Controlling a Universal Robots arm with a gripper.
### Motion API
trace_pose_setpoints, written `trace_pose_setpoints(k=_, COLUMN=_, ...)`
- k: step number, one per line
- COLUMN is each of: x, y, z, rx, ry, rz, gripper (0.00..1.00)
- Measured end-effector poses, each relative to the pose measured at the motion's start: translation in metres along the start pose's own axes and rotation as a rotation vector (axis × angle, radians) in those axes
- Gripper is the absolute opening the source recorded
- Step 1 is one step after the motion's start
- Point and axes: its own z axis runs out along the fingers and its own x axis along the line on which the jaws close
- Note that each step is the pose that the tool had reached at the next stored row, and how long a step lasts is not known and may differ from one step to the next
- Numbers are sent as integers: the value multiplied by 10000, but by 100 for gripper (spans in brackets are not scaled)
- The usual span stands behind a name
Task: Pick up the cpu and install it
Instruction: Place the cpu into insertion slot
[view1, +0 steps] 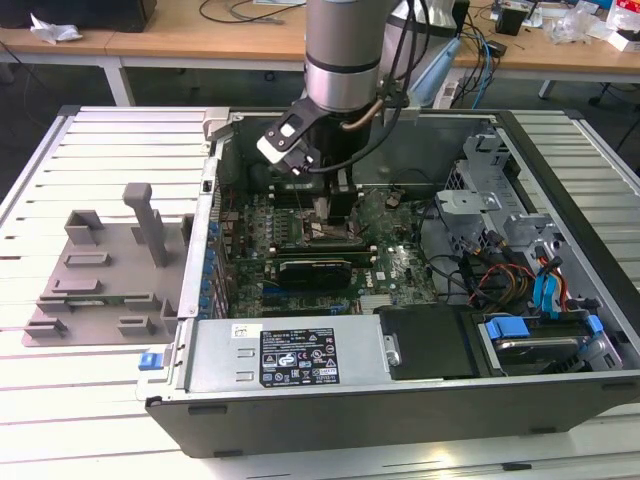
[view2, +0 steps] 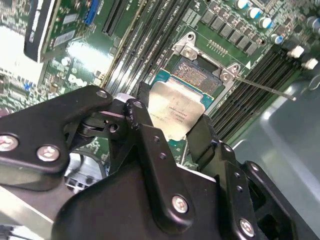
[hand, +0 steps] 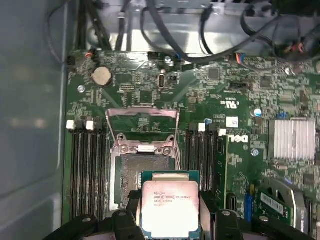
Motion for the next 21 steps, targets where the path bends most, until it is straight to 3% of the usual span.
trace_pose_setpoints(k=5, x=22, y=-2, z=55, rx=-10, ry=-4, rz=69, gripper=55)
trace_pose_setpoints(k=9, x=96, y=-3, z=113, rx=-62, ry=-2, rz=55, gripper=55)
trace_pose_setpoints(k=21, x=159, y=-18, z=297, rx=-82, ry=-10, rz=48, gripper=55)
